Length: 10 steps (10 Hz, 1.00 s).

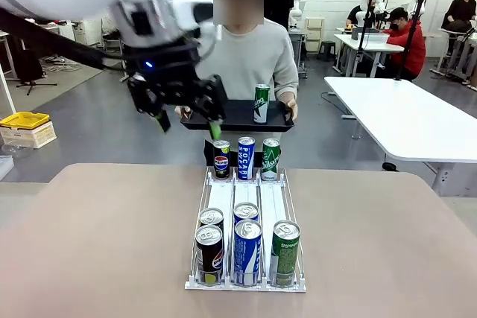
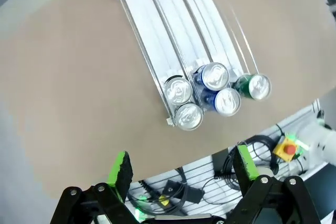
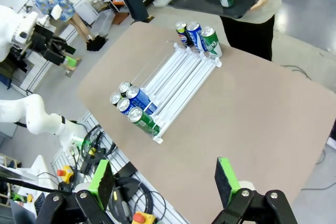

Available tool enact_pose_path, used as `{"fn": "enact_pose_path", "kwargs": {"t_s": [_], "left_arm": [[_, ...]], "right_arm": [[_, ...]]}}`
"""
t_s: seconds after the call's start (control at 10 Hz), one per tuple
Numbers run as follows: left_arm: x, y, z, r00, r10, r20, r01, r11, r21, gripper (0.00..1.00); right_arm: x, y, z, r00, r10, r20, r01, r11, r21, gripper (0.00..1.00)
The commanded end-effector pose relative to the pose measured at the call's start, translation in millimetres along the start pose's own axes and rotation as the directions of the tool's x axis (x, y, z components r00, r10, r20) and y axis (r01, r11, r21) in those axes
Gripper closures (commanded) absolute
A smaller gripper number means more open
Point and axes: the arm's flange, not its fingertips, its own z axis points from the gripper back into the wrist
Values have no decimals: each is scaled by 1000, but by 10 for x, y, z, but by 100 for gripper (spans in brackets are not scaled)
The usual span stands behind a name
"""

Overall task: Retrieve and hand over the desired beverage to the person.
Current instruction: Pick up another can of the same type that the person held from the Automatic Can Dispenser.

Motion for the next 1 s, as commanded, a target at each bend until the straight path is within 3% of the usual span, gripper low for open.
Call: {"fn": "enact_pose_path", "kwargs": {"t_s": [0.0,0.2,0.3,0.9], "left_arm": [[101,-198,-256,996,88,19,-89,994,66,0],[163,-169,-355,992,124,-27,-122,991,54,0],[44,-199,-301,997,72,-4,-72,997,42,0],[44,-199,-301,997,72,-4,-72,997,42,0]], "right_arm": [[-2,-14,-10,1000,14,20,-14,1000,23,0],[-2,-14,-10,1000,14,20,-14,1000,23,0],[-2,-14,-10,1000,14,20,-14,1000,23,0],[-2,-14,-10,1000,14,20,-14,1000,23,0]]}}
